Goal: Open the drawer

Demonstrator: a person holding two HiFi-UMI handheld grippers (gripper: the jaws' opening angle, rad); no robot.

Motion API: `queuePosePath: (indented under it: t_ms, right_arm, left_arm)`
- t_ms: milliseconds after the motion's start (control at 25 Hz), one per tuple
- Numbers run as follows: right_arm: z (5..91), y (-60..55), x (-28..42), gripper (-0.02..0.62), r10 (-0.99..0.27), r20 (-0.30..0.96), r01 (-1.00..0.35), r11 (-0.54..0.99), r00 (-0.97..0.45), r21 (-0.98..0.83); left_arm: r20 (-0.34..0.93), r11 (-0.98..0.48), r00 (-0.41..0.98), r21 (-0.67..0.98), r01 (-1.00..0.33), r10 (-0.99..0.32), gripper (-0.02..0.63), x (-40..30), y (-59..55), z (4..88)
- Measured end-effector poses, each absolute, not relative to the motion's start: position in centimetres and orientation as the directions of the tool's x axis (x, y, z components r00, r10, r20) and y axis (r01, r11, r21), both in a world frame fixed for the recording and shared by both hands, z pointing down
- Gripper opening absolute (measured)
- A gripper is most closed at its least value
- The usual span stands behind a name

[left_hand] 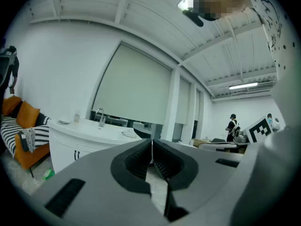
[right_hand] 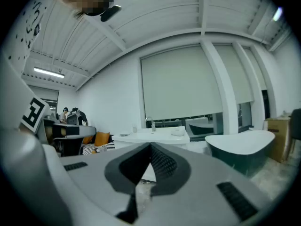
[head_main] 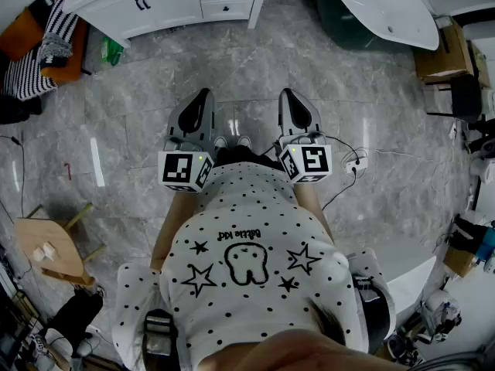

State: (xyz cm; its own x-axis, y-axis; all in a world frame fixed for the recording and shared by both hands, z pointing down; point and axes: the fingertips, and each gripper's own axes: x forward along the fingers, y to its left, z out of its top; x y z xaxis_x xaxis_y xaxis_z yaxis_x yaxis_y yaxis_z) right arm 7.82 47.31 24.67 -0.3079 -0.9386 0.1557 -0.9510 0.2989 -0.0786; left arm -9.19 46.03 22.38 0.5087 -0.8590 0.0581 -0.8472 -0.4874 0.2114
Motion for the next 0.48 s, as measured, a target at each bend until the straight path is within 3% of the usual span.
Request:
queuePosePath:
  t_ms: [480]
  right_arm:
    - [24.49, 47.16, 8.19, 0.014, -0.938, 0.153, -0.950, 0.306, -0.311, -0.054]
  left_arm:
    - [0.071, -0.475, 0.495, 0.196, -0.858, -0.866, 0.011, -8.97, 45.90, 22.55]
